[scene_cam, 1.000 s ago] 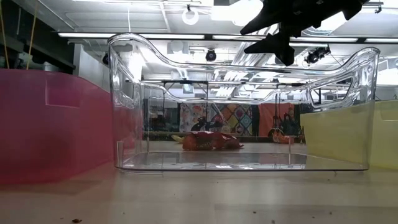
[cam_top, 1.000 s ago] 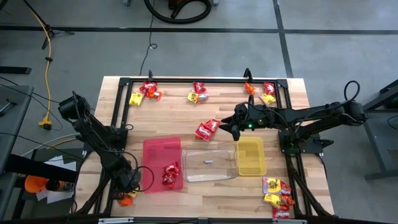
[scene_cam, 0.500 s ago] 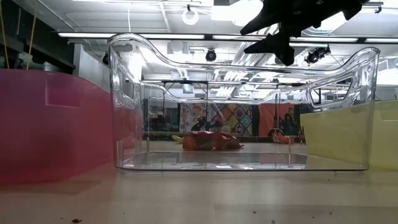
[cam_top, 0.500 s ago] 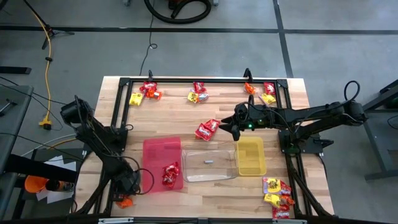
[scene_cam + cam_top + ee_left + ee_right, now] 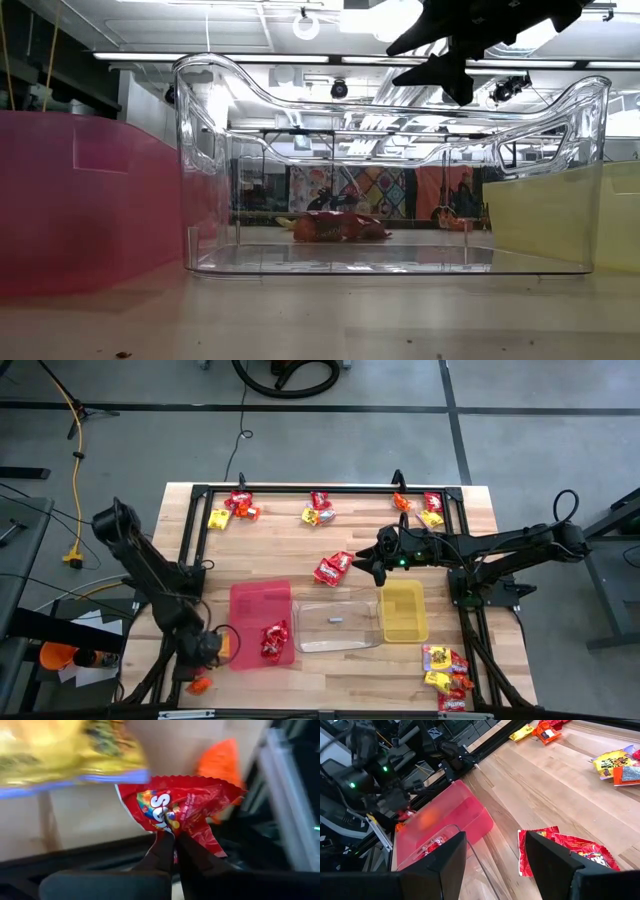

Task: Sort candy
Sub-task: Put the red candy into the red bin

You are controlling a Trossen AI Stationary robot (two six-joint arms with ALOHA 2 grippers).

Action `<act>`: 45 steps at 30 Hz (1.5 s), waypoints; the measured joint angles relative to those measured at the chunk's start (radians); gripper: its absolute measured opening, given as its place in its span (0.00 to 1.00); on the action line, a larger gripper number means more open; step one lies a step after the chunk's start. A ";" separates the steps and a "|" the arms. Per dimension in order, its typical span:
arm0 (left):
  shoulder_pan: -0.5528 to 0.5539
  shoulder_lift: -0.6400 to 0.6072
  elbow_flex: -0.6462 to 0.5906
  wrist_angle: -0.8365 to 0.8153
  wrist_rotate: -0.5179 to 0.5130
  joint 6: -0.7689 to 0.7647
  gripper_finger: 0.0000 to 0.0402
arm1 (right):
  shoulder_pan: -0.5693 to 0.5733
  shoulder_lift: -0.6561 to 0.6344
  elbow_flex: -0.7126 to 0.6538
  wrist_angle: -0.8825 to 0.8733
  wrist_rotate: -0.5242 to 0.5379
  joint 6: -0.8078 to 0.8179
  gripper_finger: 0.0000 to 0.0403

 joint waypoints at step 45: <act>0.577 -0.333 0.063 0.475 -0.579 0.608 0.00 | 0.000 -0.028 0.001 0.221 -0.092 0.027 0.49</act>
